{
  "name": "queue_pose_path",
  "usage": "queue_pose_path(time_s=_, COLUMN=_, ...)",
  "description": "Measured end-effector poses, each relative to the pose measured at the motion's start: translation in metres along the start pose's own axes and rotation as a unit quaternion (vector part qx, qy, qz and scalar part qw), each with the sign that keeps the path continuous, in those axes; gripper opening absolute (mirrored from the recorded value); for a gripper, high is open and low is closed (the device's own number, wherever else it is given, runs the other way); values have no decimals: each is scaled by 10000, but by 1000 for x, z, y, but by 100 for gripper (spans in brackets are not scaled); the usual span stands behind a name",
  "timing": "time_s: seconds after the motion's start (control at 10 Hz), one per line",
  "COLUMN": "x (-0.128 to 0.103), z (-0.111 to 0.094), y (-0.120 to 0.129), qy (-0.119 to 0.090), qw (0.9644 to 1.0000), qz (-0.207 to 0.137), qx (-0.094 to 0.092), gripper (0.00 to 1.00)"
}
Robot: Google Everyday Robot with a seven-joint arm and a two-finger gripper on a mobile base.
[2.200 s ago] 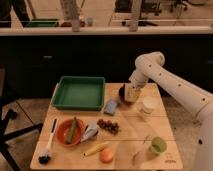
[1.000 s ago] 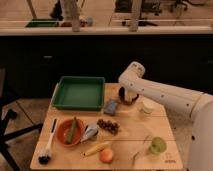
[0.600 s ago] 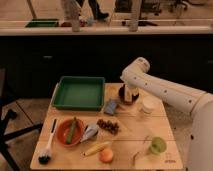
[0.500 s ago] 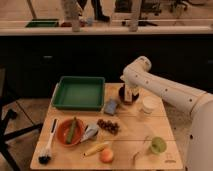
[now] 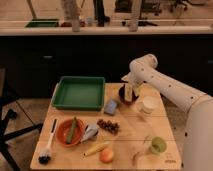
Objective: Place eraser in table surface
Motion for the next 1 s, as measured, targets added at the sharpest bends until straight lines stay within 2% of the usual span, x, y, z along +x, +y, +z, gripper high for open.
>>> queue_pose_path(time_s=0.1, x=-2, z=5, y=1, qy=-146, qw=9999, qz=-10, qx=-20, gripper=80)
queue_pose_path(time_s=0.6, x=-8, z=12, y=-8, qy=-502, qw=9987, qz=-42, qx=52, gripper=79)
queue_pose_path(time_s=0.7, x=-9, z=13, y=-10, qy=-567, qw=9984, qz=-52, qx=64, gripper=72)
queue_pose_path(time_s=0.8, x=-10, z=14, y=-11, qy=-627, qw=9980, qz=-62, qx=63, gripper=60)
queue_pose_path(time_s=1.0, x=-7, z=17, y=-10, qy=-675, qw=9977, qz=-85, qx=29, gripper=52)
